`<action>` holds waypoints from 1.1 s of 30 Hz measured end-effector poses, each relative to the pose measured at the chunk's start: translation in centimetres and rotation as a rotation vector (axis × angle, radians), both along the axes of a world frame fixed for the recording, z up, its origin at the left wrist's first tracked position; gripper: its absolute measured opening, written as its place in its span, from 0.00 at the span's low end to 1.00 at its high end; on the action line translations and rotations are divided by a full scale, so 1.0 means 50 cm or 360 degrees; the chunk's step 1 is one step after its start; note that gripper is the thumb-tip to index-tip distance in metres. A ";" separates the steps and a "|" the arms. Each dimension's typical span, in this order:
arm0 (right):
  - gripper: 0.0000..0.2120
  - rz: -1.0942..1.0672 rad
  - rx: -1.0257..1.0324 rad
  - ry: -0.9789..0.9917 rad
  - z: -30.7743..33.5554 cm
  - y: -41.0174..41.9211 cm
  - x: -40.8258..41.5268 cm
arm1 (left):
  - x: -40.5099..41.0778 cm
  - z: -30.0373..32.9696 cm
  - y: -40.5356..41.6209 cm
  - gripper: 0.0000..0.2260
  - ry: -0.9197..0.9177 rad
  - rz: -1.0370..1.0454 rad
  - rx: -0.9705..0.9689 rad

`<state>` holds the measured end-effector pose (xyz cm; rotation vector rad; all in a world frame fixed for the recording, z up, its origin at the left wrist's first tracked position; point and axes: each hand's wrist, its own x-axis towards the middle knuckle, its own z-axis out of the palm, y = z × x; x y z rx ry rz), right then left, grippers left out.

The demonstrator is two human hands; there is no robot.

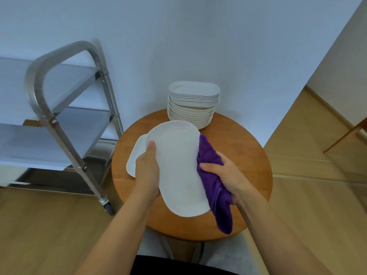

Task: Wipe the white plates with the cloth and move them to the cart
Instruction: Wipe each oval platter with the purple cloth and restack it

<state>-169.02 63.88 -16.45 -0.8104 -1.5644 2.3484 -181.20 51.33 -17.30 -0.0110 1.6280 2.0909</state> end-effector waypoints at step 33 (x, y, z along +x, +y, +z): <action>0.10 -0.0074 -0.0338 -0.0645 0.017 0.097 0.040 | -0.046 0.025 -0.036 0.13 0.2176 -0.1010 -0.0603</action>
